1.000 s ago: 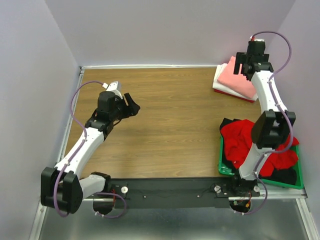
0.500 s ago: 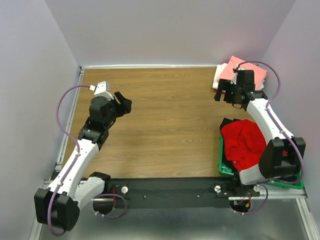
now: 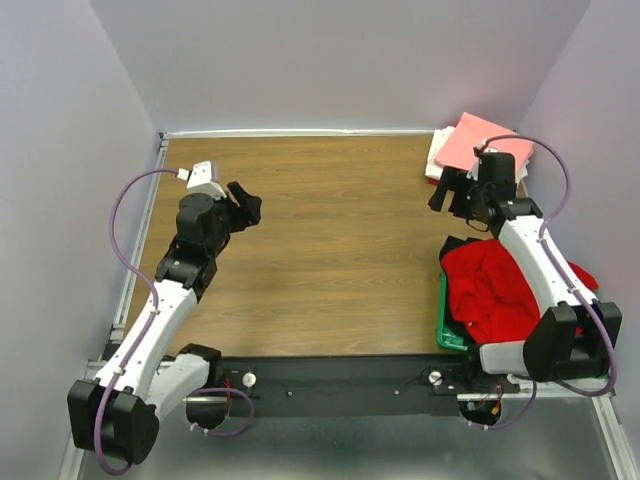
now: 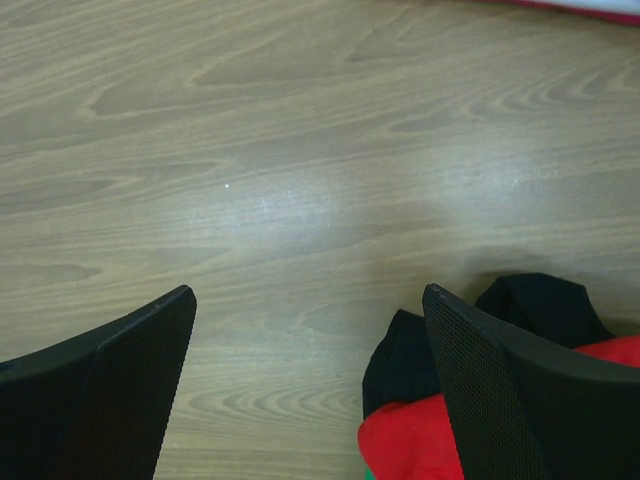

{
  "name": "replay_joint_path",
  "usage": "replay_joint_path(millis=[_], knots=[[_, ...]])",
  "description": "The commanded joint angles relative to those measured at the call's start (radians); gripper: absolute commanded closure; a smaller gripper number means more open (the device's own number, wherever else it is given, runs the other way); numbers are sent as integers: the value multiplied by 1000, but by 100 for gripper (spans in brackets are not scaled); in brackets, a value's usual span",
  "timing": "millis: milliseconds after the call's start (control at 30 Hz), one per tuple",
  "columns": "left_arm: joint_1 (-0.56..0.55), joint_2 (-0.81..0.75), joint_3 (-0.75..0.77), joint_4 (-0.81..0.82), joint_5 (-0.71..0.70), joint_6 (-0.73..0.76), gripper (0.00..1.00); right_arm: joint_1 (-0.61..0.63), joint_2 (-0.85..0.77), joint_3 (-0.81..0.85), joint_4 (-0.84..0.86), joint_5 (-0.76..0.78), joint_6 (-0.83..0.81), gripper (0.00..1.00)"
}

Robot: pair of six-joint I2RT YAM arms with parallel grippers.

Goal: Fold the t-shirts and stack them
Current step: Reset both grippers

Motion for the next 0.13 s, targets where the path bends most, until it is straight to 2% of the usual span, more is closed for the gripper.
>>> replay_joint_path(millis=[0, 100], knots=[[2, -21, -6, 39, -8, 32, 30, 4, -30, -40, -10, -5, 28, 0], [2, -27, -6, 38, -11, 33, 29, 3, -33, -40, -35, 12, 37, 0]])
